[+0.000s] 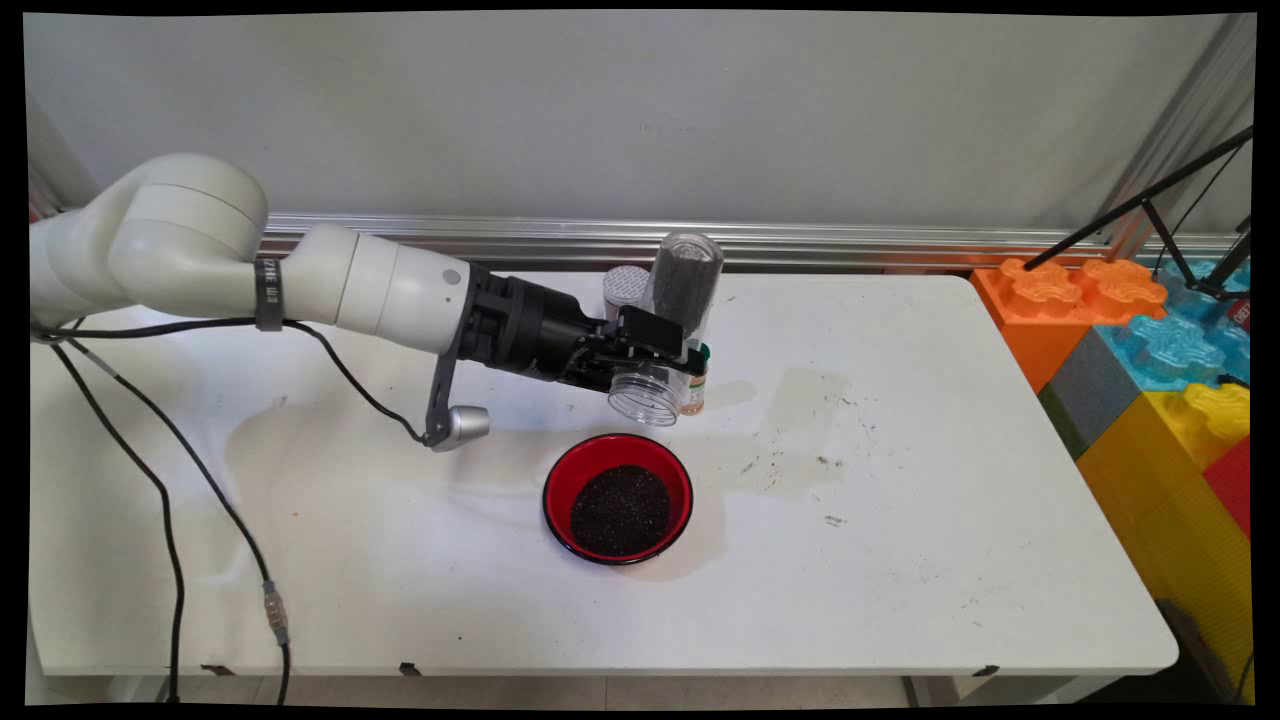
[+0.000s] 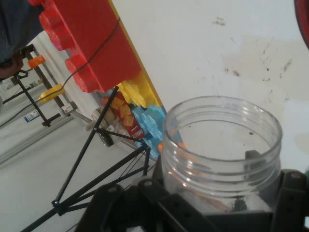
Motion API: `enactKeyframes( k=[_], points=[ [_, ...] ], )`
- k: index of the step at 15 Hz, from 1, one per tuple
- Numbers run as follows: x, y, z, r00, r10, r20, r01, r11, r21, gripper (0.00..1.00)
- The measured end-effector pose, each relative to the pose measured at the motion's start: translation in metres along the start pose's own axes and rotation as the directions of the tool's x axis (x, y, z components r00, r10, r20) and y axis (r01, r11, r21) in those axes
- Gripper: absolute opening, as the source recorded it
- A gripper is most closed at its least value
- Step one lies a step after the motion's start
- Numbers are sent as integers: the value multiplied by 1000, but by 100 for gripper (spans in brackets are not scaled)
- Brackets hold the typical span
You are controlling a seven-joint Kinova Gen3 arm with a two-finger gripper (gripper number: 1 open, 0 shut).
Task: Pour the black seasoning powder in the red bowl
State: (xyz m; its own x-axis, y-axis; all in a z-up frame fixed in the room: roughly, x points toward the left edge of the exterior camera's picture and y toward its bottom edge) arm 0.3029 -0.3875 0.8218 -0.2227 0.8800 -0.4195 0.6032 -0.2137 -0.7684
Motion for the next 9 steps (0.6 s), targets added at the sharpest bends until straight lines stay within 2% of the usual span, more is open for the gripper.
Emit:
enactKeyframes(
  k=[9],
  points=[
    [3, 18, 12, 997, 74, 15, -74, 997, 9, 0]
  ],
)
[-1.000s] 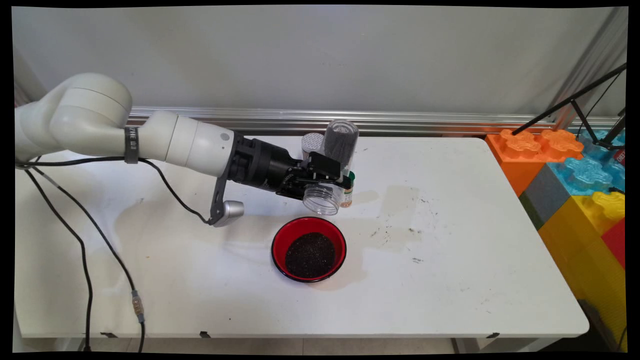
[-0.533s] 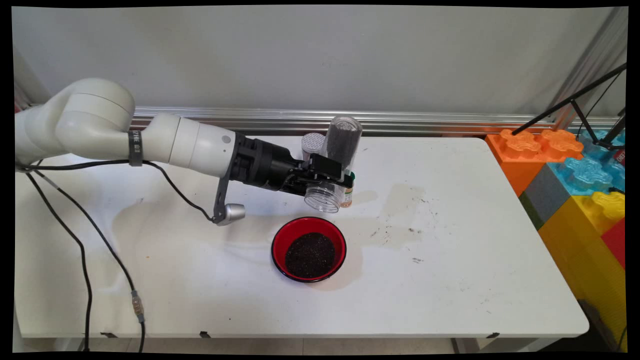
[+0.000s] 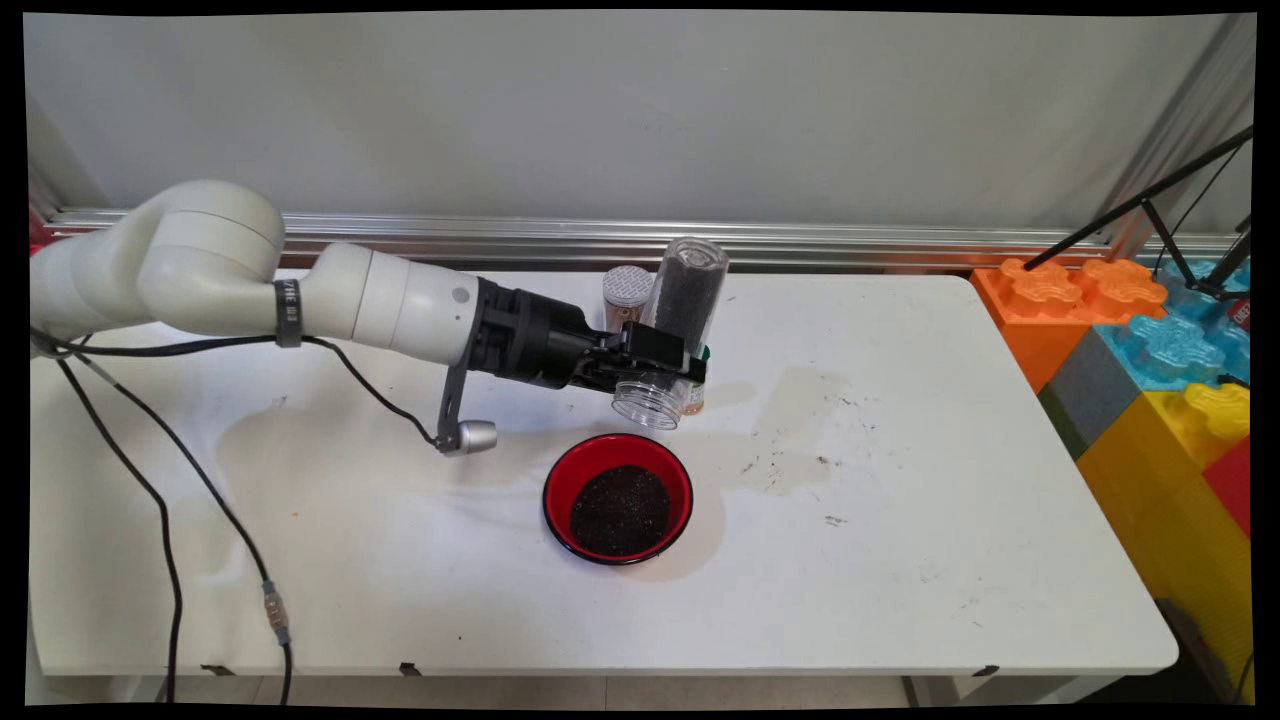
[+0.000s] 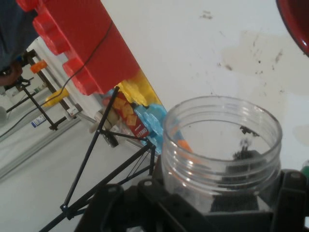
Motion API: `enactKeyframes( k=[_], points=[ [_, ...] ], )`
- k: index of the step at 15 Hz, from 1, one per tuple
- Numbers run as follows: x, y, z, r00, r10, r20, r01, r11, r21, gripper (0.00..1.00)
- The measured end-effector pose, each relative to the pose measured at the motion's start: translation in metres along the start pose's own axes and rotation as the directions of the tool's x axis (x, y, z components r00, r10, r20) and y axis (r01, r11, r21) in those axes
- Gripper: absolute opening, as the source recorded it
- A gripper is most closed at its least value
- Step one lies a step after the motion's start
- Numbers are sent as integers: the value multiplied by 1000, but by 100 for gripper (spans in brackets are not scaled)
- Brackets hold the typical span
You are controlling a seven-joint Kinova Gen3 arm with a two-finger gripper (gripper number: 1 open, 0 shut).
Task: Pour the black seasoning powder in the red bowl
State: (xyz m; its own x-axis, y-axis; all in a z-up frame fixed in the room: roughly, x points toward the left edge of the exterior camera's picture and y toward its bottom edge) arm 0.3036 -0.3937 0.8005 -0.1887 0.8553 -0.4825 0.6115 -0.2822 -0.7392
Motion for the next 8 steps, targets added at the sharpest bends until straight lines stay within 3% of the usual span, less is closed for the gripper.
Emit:
enactKeyframes(
  k=[8],
  points=[
    [5, 12, 11, 997, 71, -5, -71, 997, 22, 0]
  ],
)
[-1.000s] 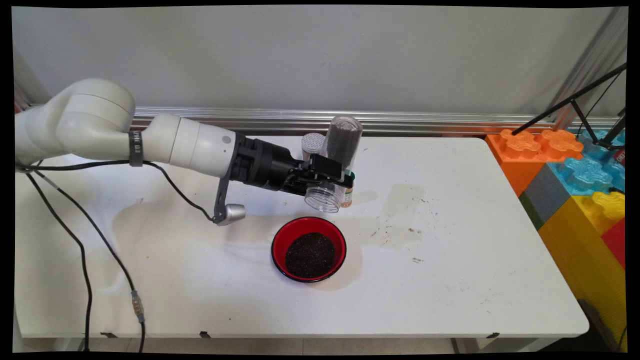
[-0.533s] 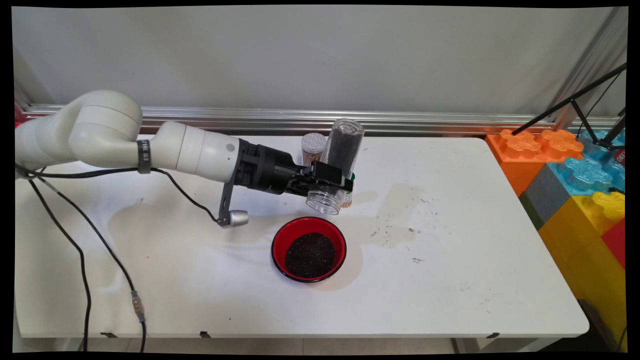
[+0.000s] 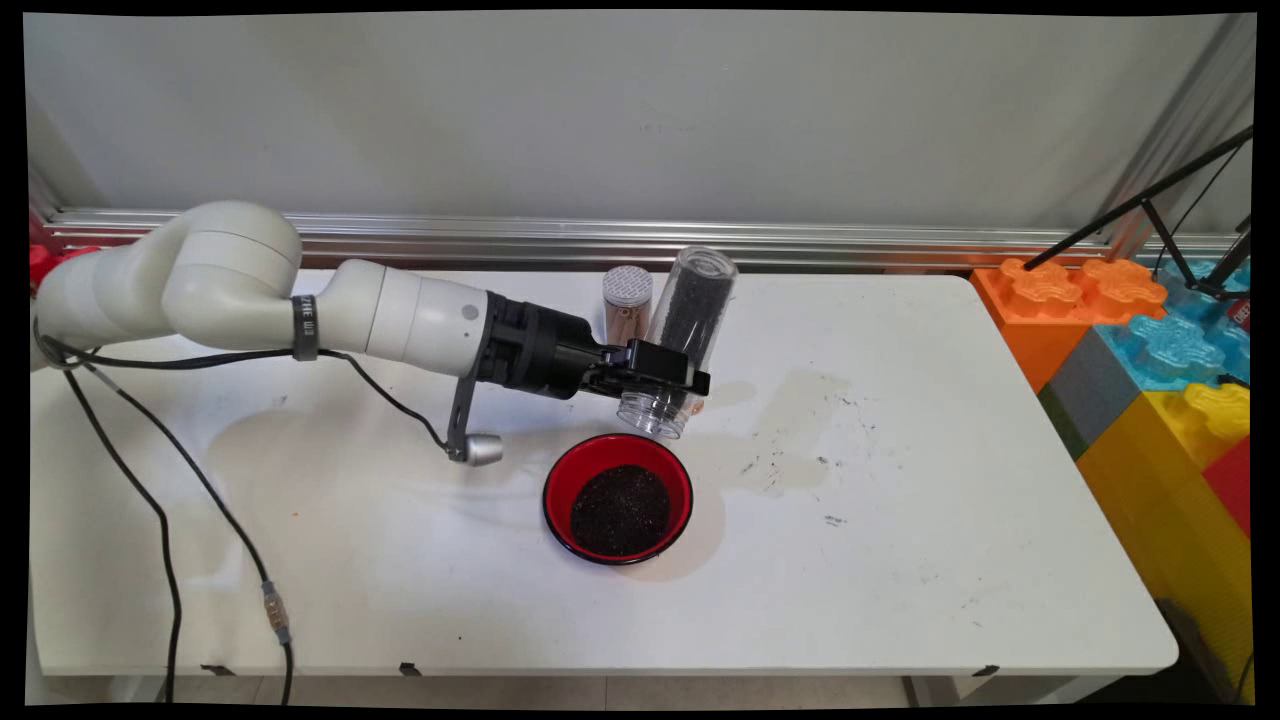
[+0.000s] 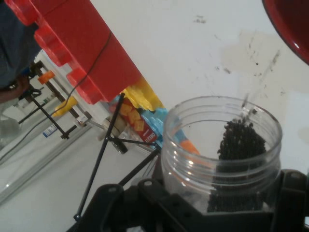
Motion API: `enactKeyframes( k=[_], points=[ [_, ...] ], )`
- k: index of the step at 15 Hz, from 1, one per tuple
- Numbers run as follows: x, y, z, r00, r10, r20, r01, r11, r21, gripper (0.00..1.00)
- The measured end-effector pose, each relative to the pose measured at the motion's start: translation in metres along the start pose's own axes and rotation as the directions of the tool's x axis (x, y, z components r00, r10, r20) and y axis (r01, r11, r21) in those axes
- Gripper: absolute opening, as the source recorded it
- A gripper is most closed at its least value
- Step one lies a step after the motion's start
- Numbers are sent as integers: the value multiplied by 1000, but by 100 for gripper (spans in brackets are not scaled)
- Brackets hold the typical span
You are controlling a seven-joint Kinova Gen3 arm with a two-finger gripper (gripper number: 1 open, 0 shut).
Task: Pour the black seasoning powder in the red bowl
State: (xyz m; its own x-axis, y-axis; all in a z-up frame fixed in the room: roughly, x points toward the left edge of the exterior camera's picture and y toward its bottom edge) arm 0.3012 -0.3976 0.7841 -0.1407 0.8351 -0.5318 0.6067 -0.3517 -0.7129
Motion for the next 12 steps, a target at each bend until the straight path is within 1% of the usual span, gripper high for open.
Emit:
enactKeyframes(
  k=[12],
  points=[
    [2, 6, 5, 996, 87, -4, -87, 996, 24, 0]
  ],
)
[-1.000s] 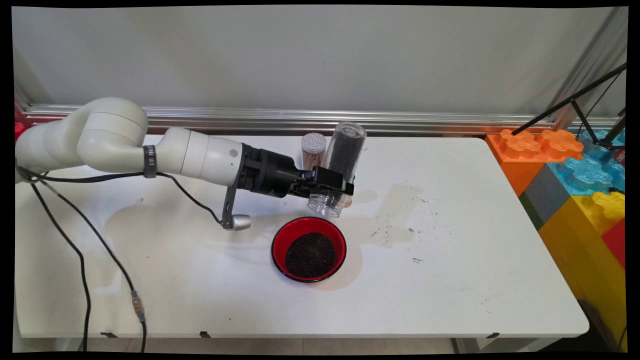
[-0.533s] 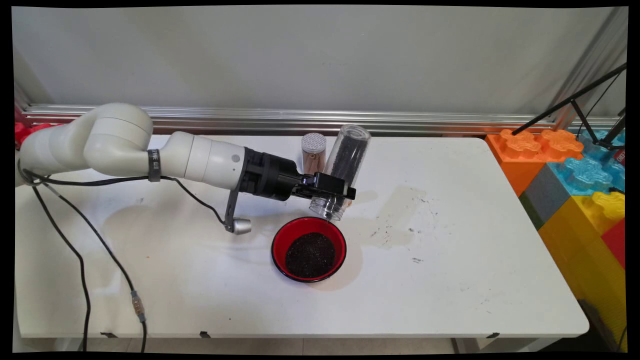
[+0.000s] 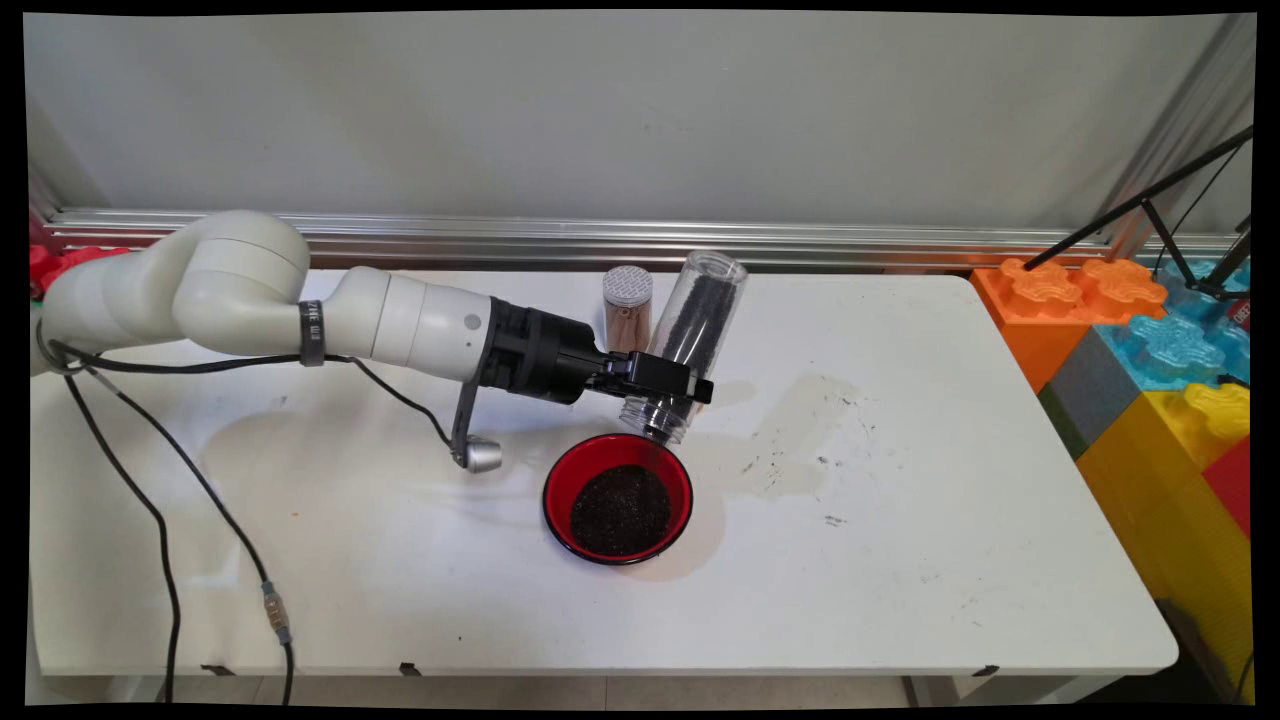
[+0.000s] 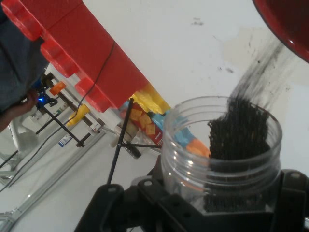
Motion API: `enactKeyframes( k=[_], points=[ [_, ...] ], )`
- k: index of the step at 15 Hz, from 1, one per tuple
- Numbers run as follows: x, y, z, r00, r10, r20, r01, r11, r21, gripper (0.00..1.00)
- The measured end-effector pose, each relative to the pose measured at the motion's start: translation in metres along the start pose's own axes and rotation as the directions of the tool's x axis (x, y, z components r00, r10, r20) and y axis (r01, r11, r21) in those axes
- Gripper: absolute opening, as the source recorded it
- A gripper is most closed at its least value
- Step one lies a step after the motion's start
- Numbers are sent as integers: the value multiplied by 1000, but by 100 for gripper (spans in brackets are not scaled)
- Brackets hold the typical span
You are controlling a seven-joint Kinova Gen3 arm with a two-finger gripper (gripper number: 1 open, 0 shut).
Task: Pour the black seasoning powder in the red bowl
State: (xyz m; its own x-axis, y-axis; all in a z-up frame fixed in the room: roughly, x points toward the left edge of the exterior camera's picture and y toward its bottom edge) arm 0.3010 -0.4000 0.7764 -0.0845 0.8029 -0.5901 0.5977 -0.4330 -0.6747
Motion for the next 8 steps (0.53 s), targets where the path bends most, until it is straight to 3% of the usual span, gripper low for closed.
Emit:
enactKeyframes(
  k=[8],
  points=[
    [-2, 0, 1, 999, 54, 0, -54, 998, 21, 0]
  ],
)
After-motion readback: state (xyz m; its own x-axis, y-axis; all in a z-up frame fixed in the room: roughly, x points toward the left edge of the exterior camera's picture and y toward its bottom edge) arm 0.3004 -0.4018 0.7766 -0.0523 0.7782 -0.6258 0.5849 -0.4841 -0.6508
